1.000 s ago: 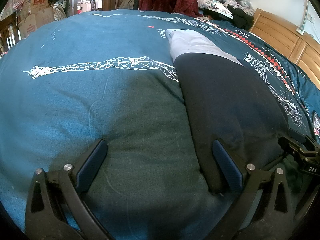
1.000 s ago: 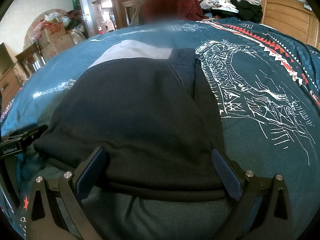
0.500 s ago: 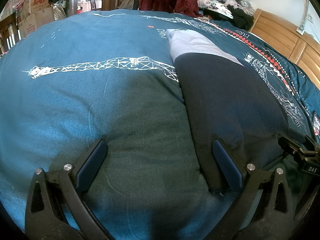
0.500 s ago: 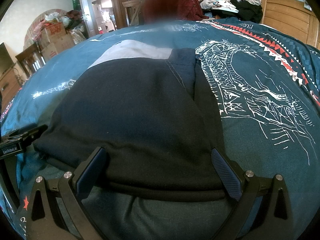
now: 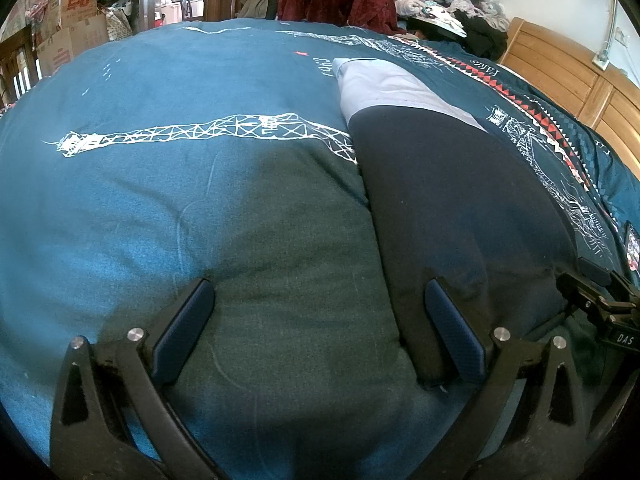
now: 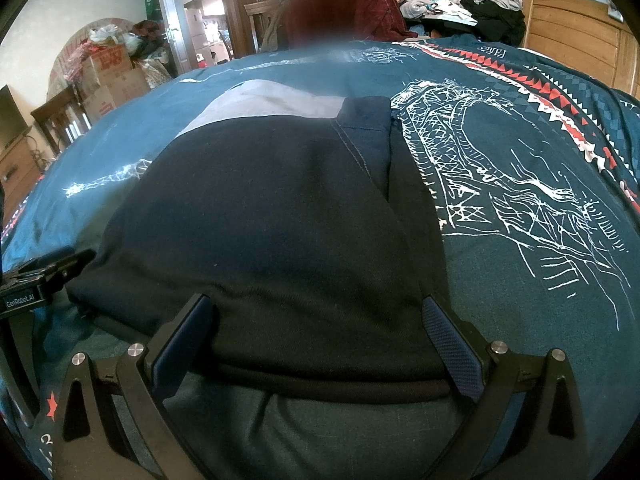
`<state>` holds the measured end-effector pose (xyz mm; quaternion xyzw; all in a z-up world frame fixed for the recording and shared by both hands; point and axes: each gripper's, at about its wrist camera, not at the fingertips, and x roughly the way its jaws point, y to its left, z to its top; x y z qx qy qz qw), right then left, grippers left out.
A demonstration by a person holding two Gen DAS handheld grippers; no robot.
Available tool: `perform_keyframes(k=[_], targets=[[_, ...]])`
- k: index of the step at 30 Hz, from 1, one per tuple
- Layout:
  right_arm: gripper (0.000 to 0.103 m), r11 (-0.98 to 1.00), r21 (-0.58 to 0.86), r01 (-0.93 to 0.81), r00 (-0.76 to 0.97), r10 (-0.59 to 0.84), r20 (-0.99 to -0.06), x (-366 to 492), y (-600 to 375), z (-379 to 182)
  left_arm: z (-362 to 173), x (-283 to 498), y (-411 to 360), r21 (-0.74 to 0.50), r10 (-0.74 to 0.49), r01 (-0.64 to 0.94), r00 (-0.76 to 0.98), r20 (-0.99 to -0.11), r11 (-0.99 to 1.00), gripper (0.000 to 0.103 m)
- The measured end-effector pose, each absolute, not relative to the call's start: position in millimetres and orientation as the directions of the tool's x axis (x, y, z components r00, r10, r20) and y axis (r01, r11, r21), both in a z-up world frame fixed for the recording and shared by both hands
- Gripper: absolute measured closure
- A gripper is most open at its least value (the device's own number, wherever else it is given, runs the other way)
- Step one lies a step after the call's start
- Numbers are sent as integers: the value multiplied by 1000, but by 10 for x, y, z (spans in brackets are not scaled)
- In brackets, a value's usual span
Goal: Fold large clothes
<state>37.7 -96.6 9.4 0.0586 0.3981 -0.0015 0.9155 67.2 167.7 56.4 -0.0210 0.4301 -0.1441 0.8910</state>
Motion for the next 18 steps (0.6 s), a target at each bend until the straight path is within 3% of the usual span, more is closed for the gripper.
perform_keyframes(k=[18], targets=[[0,993,111,50,684,47,-728,369,-981,85,568,775,1663,-200,-268,180,592,-760,963,0]])
